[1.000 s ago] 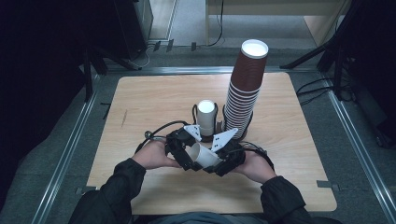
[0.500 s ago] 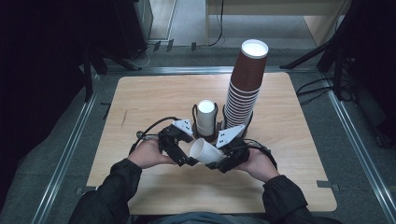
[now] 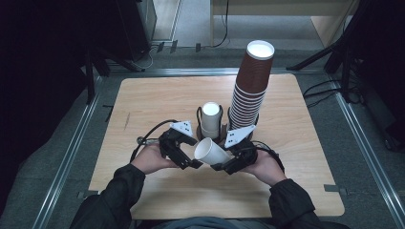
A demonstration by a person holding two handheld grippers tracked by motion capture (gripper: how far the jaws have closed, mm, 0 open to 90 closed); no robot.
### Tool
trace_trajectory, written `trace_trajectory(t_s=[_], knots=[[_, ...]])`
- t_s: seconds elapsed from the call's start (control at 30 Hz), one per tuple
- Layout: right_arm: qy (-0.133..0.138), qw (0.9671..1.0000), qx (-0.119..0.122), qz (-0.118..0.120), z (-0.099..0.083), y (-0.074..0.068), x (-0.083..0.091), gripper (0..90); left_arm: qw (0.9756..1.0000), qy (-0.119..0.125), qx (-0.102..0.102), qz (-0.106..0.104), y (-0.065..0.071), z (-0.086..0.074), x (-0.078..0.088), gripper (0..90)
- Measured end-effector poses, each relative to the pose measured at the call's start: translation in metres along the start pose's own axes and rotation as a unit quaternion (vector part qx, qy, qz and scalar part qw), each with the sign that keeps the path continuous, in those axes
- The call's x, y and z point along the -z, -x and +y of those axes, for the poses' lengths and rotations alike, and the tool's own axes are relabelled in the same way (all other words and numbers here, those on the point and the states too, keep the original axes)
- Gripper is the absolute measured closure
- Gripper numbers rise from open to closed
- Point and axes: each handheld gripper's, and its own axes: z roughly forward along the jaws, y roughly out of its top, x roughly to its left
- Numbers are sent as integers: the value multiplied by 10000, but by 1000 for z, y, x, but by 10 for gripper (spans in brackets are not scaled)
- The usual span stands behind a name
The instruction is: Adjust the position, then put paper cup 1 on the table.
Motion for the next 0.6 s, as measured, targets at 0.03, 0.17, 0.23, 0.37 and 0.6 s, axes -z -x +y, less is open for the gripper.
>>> trace_trajectory(t_s=[0.03, 0.17, 0.23, 0.37, 0.6], knots=[[-1, 10000, 4, -4, 0, 0, 0, 322, 10000, 0, 0, 0, 0, 0, 0, 87], [37, 10000, -22, 22, 0, 0, -1, 322, 9998, 170, 84, -89, -1, 2, -1, 88], [47, 10000, -40, 35, 0, 0, -1, 321, 9997, 224, 50, -67, 1, 4, -3, 88], [142, 9999, 3, 91, 1, 0, -3, 321, 9988, 393, 222, -180, 3, 7, -7, 93], [393, 9985, -122, 355, 3, -1, -1, 321, 9980, 586, 62, -235, 8, 9, -7, 168]])
